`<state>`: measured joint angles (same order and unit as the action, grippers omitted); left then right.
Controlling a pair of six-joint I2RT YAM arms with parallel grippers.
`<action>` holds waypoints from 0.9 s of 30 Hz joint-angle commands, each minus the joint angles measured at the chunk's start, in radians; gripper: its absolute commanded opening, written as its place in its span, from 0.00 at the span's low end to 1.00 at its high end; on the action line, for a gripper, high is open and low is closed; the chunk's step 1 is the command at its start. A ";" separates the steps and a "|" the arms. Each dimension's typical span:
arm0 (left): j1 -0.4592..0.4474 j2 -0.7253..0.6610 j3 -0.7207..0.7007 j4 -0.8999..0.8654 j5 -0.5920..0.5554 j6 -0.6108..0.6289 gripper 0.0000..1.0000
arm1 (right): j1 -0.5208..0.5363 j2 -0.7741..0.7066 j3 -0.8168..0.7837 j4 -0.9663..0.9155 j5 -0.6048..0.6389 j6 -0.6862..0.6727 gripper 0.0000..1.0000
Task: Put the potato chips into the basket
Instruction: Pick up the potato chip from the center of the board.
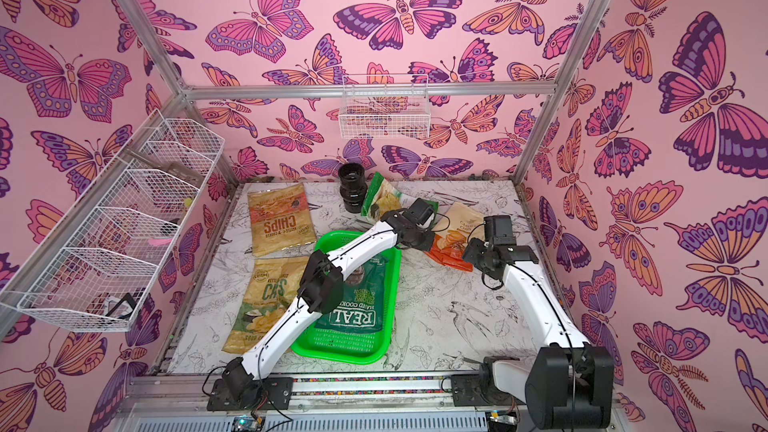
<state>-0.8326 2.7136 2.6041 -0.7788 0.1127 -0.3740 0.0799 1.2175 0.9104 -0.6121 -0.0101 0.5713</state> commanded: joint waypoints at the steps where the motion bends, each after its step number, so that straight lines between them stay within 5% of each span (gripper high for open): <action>1: -0.002 -0.059 0.022 0.014 0.010 0.017 0.00 | -0.006 0.006 0.040 -0.012 -0.007 -0.017 0.68; 17: 0.012 -0.353 0.105 0.113 0.224 -0.043 0.00 | -0.012 0.051 0.313 -0.038 0.049 -0.036 0.68; 27: 0.012 -0.520 -0.073 0.111 0.222 -0.042 0.00 | -0.012 0.050 0.305 -0.011 0.009 -0.001 0.68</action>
<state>-0.8230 2.2303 2.5805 -0.6956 0.3202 -0.4137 0.0727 1.2659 1.2251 -0.6273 0.0116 0.5541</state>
